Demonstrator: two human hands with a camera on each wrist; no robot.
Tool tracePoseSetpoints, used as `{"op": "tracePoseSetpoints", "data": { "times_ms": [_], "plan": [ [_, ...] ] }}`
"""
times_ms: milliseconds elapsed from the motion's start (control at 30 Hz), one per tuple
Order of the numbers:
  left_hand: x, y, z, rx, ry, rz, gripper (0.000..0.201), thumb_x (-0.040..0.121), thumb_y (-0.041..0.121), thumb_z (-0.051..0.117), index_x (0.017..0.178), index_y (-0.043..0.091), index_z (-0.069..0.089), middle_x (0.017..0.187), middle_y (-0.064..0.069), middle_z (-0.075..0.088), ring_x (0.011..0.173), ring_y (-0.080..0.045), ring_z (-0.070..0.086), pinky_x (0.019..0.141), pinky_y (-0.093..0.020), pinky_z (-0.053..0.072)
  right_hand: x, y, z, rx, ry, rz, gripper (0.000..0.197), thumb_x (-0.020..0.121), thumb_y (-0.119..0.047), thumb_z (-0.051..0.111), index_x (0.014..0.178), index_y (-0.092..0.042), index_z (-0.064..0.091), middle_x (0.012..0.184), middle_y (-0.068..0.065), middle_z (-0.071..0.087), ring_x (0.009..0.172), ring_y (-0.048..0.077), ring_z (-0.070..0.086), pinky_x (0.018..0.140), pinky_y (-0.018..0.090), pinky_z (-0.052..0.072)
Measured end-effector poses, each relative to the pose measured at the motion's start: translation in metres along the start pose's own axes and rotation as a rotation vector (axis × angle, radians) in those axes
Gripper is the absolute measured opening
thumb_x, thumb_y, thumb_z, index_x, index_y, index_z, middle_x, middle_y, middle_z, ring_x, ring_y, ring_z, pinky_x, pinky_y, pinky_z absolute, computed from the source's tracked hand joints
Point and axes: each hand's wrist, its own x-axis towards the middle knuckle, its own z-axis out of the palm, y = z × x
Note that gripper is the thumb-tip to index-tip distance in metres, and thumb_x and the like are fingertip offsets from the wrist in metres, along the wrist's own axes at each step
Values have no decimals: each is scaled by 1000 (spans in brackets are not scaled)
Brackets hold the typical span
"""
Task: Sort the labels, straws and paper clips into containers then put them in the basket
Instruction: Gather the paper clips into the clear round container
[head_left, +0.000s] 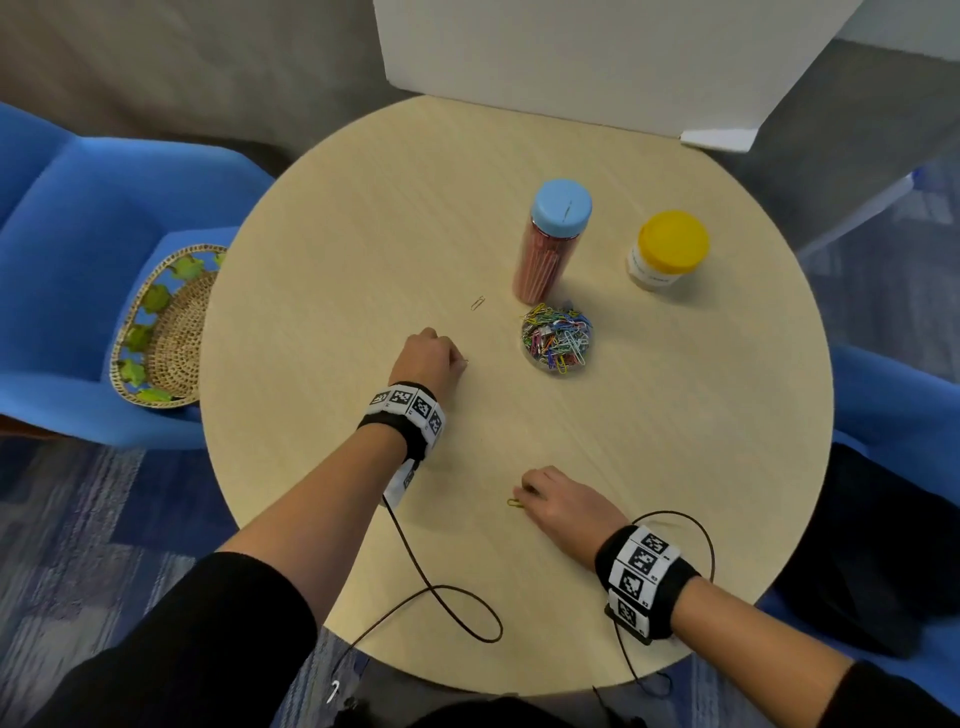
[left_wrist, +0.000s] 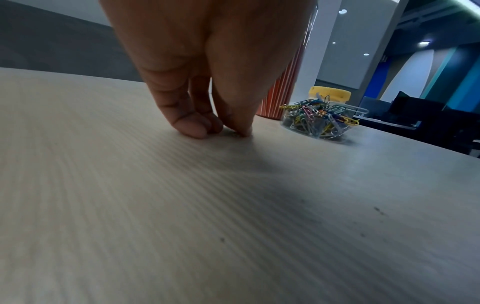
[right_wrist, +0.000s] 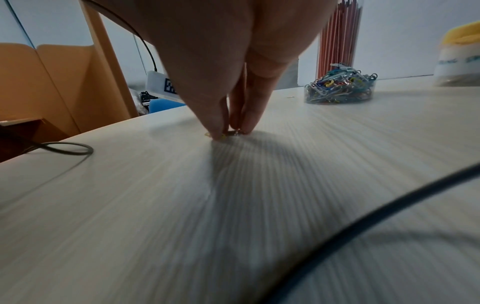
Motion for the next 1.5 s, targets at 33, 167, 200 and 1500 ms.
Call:
{"op": "tracePoseSetpoints", "data": {
  "times_ms": [33,167,200,1500],
  "plan": [
    [-1,0,1,19,-29,-12,22,95,26,57,103,8,70,111,-11,56,107,-28,52,92,-39,48,-1,-2,0,10,-29,27,39,58,-6,91,93,-11,74,90,1,62,79,15,60,54,20,51],
    [3,4,2,101,-78,-16,29,101,24,45,115,3,59,119,-16,54,111,-30,49,92,-38,46,10,-10,-5,50,-139,146,14,82,-2,71,95,-8,74,89,5,64,82,24,63,65,33,55],
    [6,6,-1,81,-67,-21,27,101,21,43,114,2,57,116,-17,56,107,-31,52,89,-39,47,13,-12,-8,59,-184,179,18,91,-3,59,103,-6,72,96,8,65,90,27,61,74,36,53],
    [20,64,4,-336,31,154,10,93,20,62,93,11,66,85,-1,52,72,-11,47,64,-15,33,90,151,-106,875,528,901,19,66,-4,80,73,-20,72,65,4,72,65,22,72,72,39,62]
  ]
}}
